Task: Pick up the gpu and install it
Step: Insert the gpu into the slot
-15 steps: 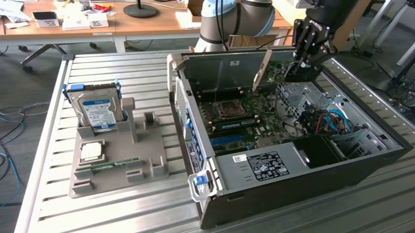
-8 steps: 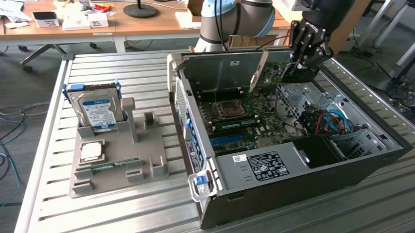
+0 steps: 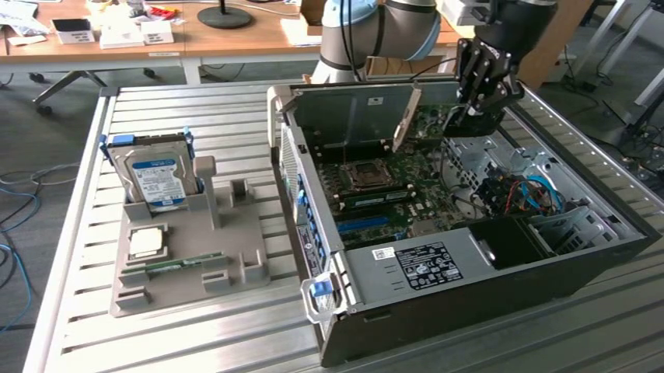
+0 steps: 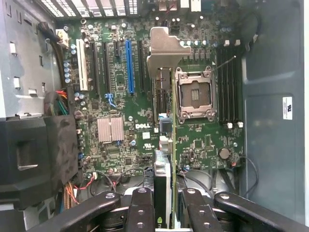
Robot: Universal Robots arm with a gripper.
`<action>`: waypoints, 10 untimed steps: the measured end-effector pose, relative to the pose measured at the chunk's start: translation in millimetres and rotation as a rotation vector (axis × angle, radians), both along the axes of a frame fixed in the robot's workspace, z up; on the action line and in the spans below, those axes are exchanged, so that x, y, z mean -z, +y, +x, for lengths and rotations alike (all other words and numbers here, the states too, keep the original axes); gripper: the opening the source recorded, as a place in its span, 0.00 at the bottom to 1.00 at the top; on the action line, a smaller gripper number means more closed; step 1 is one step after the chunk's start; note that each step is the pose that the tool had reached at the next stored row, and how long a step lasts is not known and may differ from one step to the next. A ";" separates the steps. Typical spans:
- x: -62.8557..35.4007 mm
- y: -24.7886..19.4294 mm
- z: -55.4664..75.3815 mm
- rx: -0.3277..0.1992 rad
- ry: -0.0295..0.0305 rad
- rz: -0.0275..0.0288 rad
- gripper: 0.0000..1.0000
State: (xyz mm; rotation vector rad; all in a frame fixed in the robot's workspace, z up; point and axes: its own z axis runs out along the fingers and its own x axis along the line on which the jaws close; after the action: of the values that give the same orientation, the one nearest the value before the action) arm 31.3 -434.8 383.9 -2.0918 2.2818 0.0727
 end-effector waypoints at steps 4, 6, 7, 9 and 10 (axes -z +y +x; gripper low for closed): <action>3.2 -0.2 -0.1 -0.004 -0.0003 0.0010 0.27; 6.5 -0.7 -0.5 -0.006 -0.0003 0.0019 0.27; 7.9 -0.8 -0.7 -0.006 -0.0003 0.0023 0.27; 8.9 -0.9 -0.8 -0.008 -0.0002 0.0022 0.27; 8.9 -0.9 -0.8 -0.008 -0.0001 0.0022 0.27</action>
State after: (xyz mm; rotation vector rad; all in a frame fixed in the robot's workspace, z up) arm 30.6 -435.6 375.1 -2.0999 2.2724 0.0753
